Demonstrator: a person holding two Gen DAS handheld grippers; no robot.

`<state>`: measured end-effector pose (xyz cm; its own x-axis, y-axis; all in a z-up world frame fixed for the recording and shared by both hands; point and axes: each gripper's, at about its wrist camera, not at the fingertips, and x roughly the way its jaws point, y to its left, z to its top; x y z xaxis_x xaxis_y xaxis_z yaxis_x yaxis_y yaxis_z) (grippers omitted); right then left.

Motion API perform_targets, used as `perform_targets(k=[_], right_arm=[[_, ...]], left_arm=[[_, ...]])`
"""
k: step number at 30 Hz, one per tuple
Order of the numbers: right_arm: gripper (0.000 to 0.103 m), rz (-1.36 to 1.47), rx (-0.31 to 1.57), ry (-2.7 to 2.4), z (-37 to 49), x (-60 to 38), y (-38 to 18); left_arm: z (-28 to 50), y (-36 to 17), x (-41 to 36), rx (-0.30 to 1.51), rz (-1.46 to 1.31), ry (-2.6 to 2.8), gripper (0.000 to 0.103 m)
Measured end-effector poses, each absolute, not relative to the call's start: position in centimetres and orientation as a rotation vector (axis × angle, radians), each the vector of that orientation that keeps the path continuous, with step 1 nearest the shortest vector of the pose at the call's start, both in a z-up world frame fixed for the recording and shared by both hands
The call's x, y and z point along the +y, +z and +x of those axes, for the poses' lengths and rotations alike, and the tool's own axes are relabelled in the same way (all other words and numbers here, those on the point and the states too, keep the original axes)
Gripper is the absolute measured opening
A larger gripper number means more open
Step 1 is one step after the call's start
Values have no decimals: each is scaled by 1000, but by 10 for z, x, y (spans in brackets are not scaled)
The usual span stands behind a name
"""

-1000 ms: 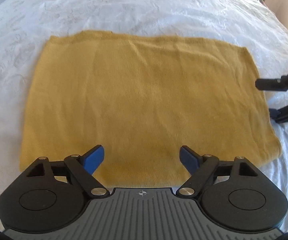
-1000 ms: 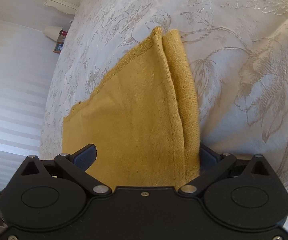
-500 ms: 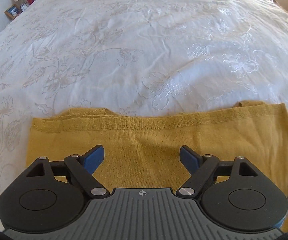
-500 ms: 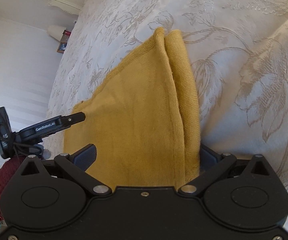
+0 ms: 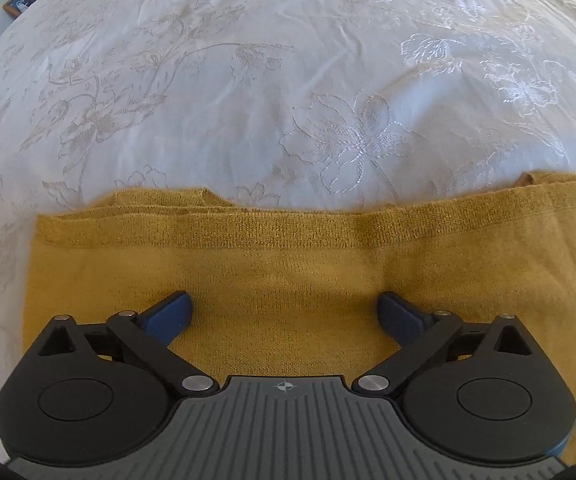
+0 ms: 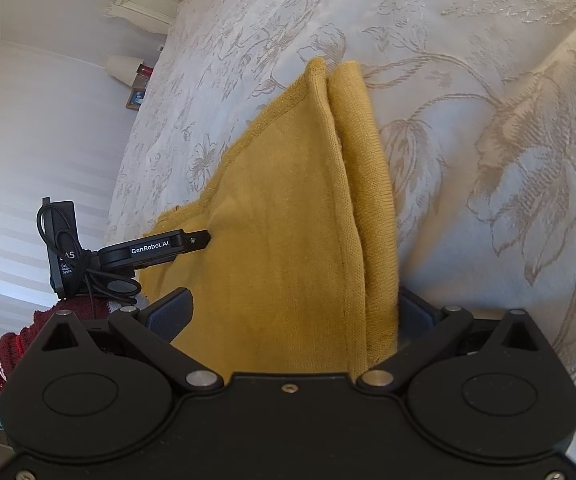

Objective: Fold small clothes

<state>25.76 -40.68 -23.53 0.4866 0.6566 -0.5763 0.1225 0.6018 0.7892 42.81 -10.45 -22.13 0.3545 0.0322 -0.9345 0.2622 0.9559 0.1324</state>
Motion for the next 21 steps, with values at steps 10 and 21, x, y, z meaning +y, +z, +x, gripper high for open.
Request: perform_targets(k=[10, 21], right_arm=[[103, 897, 1035, 380, 253, -409, -234], [103, 885, 1045, 373, 258, -404, -231]], left_arm=[[426, -201, -102, 1236, 269, -165, 91], [320, -199, -69, 1312, 235, -190, 90]])
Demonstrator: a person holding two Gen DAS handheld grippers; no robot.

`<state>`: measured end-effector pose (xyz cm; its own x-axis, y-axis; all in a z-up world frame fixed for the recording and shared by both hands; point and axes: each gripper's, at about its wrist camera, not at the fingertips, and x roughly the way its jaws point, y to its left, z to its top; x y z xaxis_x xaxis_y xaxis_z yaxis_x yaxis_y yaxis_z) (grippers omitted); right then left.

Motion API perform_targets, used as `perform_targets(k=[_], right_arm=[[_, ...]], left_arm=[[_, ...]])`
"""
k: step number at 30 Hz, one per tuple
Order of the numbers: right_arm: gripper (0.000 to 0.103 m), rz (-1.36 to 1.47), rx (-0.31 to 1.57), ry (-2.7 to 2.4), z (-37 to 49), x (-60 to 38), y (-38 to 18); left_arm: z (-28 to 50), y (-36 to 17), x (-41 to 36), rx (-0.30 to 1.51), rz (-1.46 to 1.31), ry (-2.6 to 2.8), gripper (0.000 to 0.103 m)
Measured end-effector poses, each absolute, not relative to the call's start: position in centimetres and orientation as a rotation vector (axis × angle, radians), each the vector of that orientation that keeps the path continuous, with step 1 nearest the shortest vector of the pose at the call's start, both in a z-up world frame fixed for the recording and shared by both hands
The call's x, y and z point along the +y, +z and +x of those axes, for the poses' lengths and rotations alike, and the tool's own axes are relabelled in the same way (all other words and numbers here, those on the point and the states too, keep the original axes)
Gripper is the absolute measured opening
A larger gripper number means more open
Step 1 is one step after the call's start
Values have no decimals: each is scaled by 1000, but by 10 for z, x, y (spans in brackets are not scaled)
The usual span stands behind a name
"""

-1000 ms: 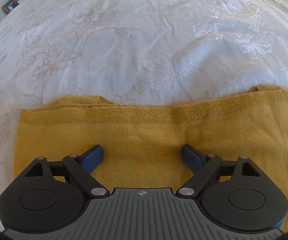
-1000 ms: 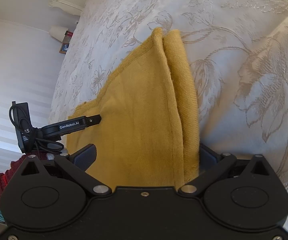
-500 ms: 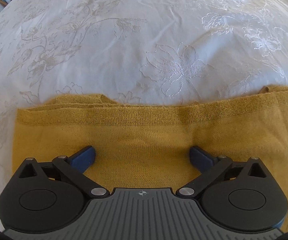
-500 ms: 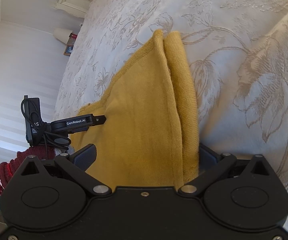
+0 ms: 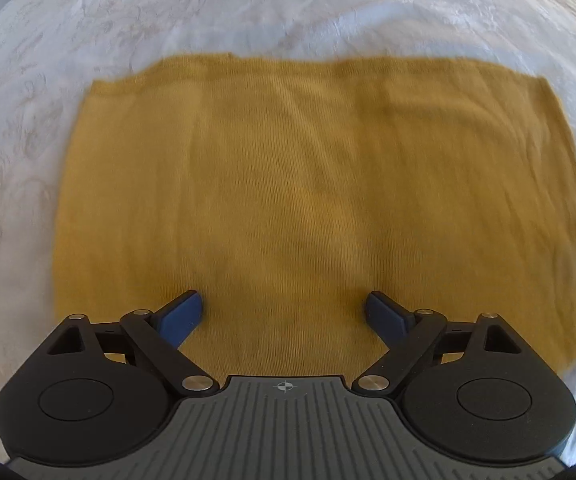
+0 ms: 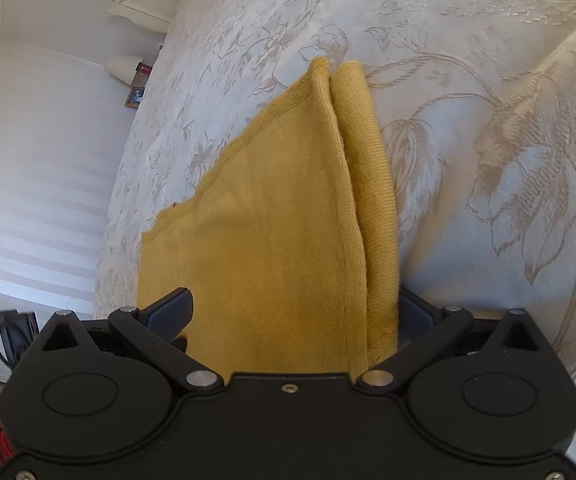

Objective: Fold small clothes
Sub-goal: 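Close the right gripper on the sweater side and fold it over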

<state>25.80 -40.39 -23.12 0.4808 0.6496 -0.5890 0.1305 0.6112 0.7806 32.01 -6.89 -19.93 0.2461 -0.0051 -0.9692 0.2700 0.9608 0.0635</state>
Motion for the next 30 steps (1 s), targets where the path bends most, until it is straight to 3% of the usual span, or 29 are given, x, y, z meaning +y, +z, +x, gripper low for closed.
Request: perform_targets(k=[8, 10, 12, 14, 30], right_arm=[[100, 840, 1092, 328, 267, -392, -224], [80, 814, 1112, 302, 270, -386, -220], [44, 785, 1147, 267, 272, -379, -218], [30, 746, 1156, 236, 273, -372, -212], [26, 560, 1060, 324, 319, -247, -100]], left_arm=[[293, -167, -37, 1208, 134, -135, 88], [284, -157, -30, 1173, 151, -146, 88], [278, -150, -22, 1151, 167, -159, 88], [273, -143, -11, 1128, 180, -167, 88], [287, -133, 91, 1111, -6, -180, 88]])
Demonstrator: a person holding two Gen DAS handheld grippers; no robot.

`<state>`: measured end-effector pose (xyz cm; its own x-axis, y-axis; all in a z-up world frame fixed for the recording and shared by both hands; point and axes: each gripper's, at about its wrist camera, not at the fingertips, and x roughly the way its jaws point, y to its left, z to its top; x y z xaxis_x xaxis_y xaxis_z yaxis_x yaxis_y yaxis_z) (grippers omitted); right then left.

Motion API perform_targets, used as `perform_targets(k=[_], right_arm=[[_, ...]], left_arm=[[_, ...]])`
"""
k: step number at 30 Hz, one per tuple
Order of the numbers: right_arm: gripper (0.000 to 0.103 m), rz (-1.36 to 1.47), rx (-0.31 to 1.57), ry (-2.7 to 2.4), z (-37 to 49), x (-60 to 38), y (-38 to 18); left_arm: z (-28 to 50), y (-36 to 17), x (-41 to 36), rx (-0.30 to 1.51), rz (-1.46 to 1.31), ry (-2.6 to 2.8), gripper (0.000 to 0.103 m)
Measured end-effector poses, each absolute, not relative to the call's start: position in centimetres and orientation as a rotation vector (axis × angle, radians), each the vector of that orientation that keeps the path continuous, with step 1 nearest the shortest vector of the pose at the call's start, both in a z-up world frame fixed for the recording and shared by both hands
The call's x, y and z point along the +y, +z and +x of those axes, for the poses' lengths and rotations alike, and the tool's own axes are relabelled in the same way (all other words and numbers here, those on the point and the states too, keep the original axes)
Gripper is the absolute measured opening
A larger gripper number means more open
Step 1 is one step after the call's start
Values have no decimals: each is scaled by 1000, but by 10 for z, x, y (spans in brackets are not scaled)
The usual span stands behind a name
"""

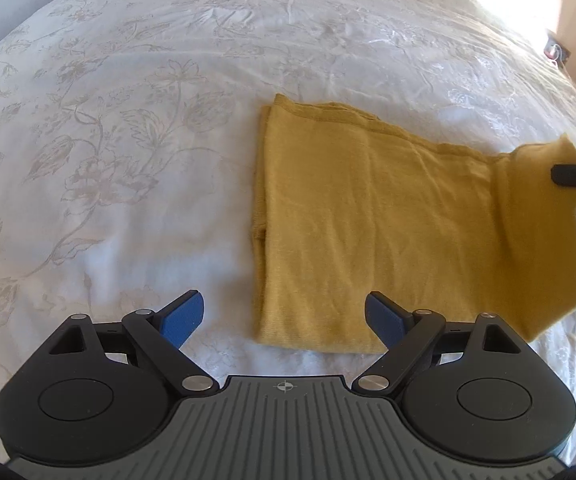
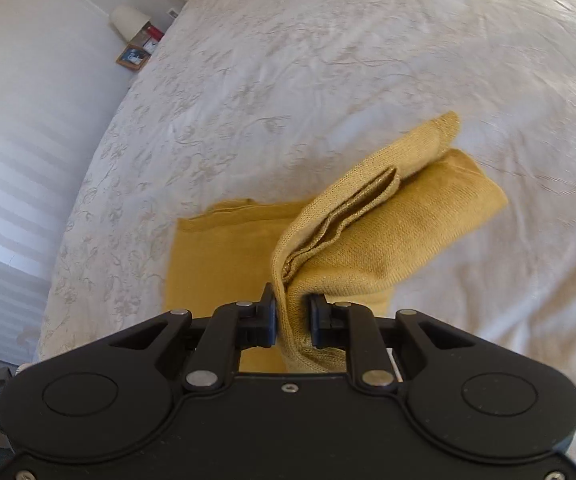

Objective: Fold small clothes
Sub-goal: 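Close the right gripper on the sweater side and fold it over, then open the right gripper to release the folded side, then close the right gripper on the edge of the folded sweater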

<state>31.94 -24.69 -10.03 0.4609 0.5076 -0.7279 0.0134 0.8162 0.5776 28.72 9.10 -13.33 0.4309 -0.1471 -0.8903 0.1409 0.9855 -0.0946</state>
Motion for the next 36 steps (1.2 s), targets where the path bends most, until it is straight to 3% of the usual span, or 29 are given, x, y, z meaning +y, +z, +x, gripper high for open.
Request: perform_targets(k=[10, 12, 20, 22, 24, 26, 36], right_arm=[[24, 442, 1146, 449, 363, -112, -119], [18, 418, 1183, 465, 365, -88, -129], [24, 378, 1174, 530, 352, -44, -134], [27, 348, 1139, 506, 343, -50, -124], [57, 261, 1107, 482, 333, -53, -114], [65, 157, 1090, 473, 320, -53, -108], [65, -229, 1055, 571, 267, -6, -134]], left_arm=[[291, -140, 163, 1117, -69, -140, 88], [289, -141, 176, 1124, -85, -127, 88], [290, -144, 209, 1132, -167, -112, 88], [295, -142, 210, 1122, -177, -122, 88], [303, -139, 207, 1110, -188, -146, 88], [312, -136, 203, 1101, -199, -171, 88], [339, -130, 182, 1095, -214, -213, 88]])
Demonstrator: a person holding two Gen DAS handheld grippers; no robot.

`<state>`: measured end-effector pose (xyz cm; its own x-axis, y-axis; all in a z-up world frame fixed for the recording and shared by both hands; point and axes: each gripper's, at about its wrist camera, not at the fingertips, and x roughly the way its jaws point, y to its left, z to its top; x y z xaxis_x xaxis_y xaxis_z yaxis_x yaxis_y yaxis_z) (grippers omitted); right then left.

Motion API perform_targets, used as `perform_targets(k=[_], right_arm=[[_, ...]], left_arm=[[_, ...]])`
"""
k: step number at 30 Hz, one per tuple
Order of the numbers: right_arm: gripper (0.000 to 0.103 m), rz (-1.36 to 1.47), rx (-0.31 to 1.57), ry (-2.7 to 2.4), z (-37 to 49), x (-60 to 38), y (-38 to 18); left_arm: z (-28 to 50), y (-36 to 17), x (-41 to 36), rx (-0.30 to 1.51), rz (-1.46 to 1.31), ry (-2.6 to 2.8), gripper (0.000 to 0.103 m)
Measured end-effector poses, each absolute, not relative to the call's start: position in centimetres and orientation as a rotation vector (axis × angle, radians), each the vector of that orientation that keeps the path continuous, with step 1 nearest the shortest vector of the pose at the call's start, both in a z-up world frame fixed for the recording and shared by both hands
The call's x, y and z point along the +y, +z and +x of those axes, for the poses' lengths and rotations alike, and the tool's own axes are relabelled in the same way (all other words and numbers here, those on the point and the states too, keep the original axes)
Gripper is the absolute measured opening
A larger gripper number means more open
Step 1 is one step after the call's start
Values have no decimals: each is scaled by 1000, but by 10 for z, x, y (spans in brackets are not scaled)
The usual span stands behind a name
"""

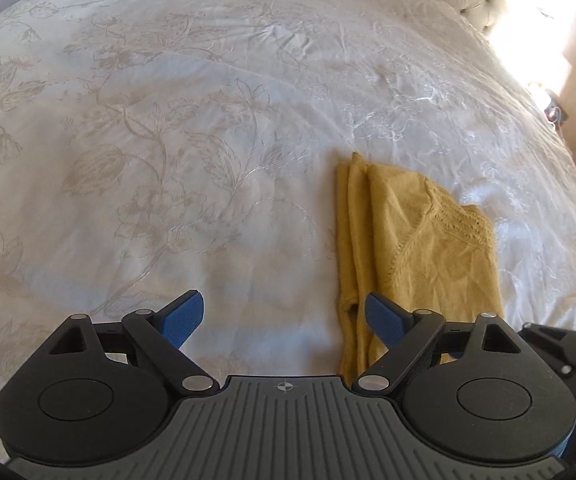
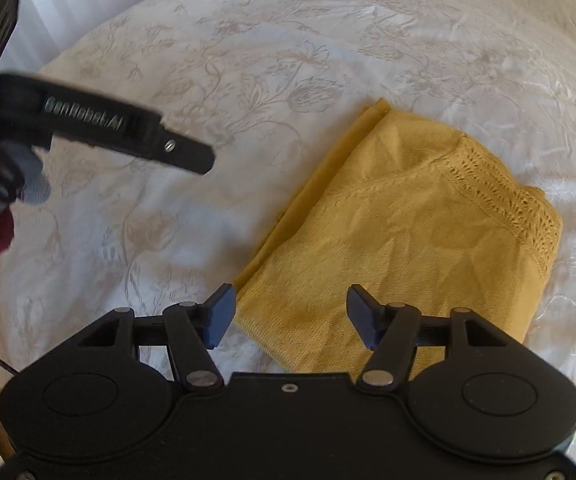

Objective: Fold small clothes
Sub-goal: 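Close the right gripper on the edge of the folded sweater, then close the left gripper on the sweater edge while the right gripper holds its edge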

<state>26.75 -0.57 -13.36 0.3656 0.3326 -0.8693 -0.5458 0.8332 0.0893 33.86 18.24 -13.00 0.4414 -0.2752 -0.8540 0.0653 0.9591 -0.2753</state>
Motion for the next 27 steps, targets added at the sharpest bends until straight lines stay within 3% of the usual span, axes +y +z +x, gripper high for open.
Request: perform_targets(k=[2, 7, 11, 20, 27], right_arm=[[63, -284, 1050, 606, 262, 4, -140], [45, -401, 1034, 638, 258, 18, -152], [10, -383, 1034, 636, 263, 9, -148], [9, -131, 969, 461, 273, -50, -115], [9, -51, 976, 399, 276, -79, -116]], left_arm=[[338, -130, 184, 1103, -222, -207, 88], [338, -132, 188, 1125, -254, -201, 88], [341, -132, 188, 1125, -274, -205, 88], [367, -131, 150, 1155, -371, -360, 90], [398, -161, 101, 1268, -433, -473, 90]])
